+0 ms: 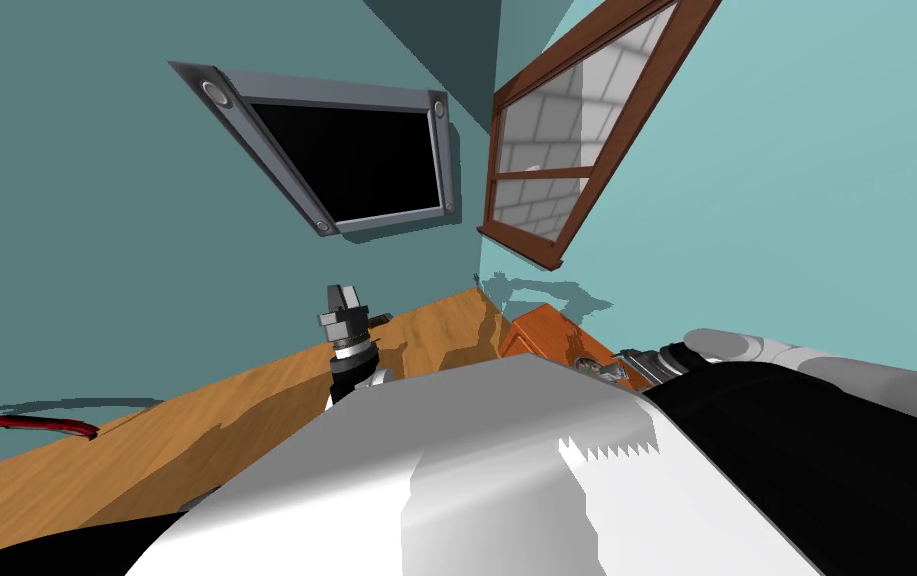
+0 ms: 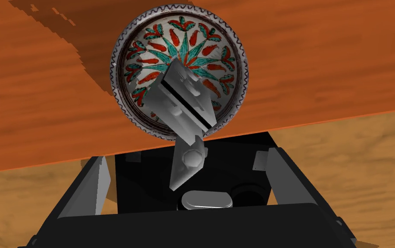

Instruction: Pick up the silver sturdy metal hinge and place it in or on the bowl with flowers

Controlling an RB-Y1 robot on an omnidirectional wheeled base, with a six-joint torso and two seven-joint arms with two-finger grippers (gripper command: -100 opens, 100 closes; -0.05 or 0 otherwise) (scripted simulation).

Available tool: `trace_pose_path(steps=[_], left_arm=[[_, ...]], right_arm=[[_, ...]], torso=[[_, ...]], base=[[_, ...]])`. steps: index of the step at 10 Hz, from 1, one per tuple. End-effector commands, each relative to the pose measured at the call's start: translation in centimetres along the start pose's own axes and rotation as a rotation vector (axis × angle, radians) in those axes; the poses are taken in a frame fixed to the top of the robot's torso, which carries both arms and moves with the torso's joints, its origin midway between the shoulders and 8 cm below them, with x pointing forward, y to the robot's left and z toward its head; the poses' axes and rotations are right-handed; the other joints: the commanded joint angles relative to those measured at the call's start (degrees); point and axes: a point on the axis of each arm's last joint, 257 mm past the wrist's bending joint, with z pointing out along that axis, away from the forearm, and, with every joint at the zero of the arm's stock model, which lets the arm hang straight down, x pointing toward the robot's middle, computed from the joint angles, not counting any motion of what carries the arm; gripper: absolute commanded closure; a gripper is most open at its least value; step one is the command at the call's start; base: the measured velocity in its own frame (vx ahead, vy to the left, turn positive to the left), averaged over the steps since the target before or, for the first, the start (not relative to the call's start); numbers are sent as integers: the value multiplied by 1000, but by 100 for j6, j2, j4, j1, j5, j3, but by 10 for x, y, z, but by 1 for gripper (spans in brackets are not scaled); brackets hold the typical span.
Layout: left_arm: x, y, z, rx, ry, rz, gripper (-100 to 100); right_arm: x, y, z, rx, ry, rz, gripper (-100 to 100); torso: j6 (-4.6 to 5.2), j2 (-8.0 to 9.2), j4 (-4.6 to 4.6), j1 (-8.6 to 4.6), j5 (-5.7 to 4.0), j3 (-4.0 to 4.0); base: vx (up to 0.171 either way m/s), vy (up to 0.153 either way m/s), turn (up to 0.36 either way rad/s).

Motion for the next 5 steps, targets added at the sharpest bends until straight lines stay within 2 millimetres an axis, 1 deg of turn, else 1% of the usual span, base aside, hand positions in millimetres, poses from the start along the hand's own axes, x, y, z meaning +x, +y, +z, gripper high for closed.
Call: trace_pose_path(steps=[1, 2, 3, 4, 5], left_arm=[[0, 0, 0, 0, 0, 0, 0], [0, 0, 0, 0, 0, 0, 0], [0, 0, 0, 0, 0, 0, 0], [0, 0, 0, 0, 0, 0, 0], [0, 0, 0, 0, 0, 0, 0]], right_arm=[[6, -13, -15, 3, 0, -12, -100], [8, -18, -20, 4, 0, -17, -100], [12, -28, -31, 5, 0, -28, -100], [11, -24, -24, 7, 4, -20, -100], [11, -24, -25, 5, 1, -22, 0]], torso=[[0, 0, 0, 0, 0, 0], [0, -1, 0, 0, 0, 0], [1, 1, 0, 1, 1, 0], [0, 2, 0, 2, 0, 1], [0, -1, 0, -3, -2, -1]], base=[[-21, 23, -71], [-23, 24, -70], [-28, 31, -75], [-13, 16, -13], [0, 0, 0]])
